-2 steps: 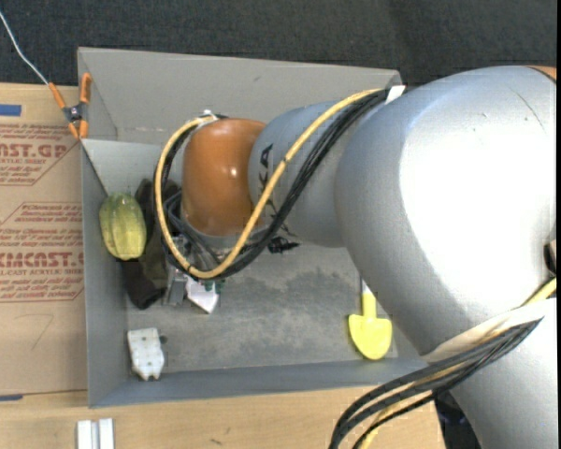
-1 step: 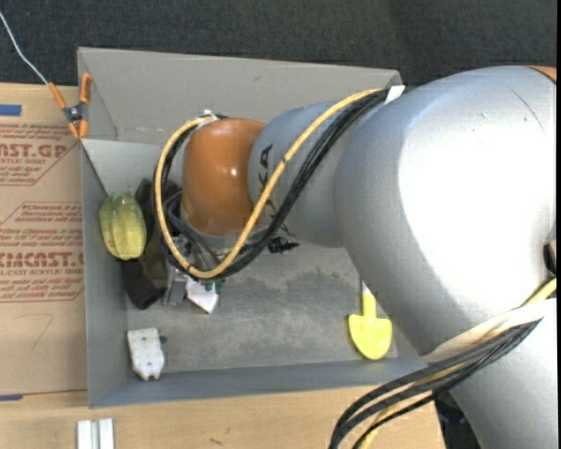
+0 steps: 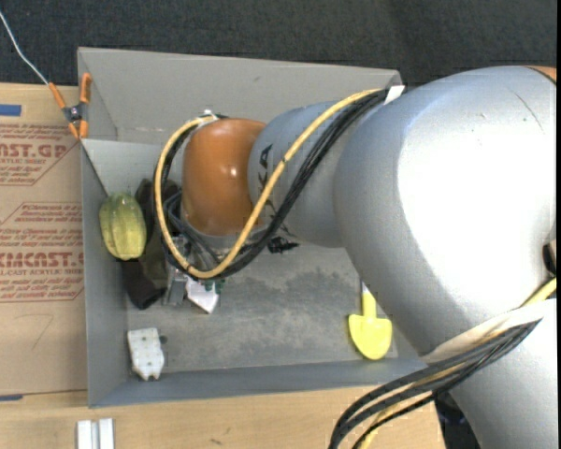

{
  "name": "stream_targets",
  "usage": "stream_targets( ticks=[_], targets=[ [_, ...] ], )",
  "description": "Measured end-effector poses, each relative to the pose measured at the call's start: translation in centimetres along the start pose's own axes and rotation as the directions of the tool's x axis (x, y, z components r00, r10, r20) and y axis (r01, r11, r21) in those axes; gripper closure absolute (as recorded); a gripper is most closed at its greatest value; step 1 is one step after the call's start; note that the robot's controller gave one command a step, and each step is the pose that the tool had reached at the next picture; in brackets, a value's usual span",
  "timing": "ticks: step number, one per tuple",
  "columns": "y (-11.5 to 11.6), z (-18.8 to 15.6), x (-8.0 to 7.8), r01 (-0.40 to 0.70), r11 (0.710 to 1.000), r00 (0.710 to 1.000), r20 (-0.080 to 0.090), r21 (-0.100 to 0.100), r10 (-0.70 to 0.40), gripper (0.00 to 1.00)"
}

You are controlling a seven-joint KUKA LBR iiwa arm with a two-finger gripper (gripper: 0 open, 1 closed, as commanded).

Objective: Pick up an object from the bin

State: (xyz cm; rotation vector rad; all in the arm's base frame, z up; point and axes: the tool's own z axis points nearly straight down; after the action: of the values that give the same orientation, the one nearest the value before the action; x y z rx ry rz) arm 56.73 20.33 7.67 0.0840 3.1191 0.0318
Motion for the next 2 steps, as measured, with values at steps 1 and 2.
stream_targets(
  ticks=[1,2],
  targets=[
    [0.00,0.00,0.00,0.000,1.000,1.000,0.000,0.000,0.000,1.00],
    [0.00,0.00,0.00,0.000,1.000,1.000,0.000,0.000,0.000,1.00]
  ],
)
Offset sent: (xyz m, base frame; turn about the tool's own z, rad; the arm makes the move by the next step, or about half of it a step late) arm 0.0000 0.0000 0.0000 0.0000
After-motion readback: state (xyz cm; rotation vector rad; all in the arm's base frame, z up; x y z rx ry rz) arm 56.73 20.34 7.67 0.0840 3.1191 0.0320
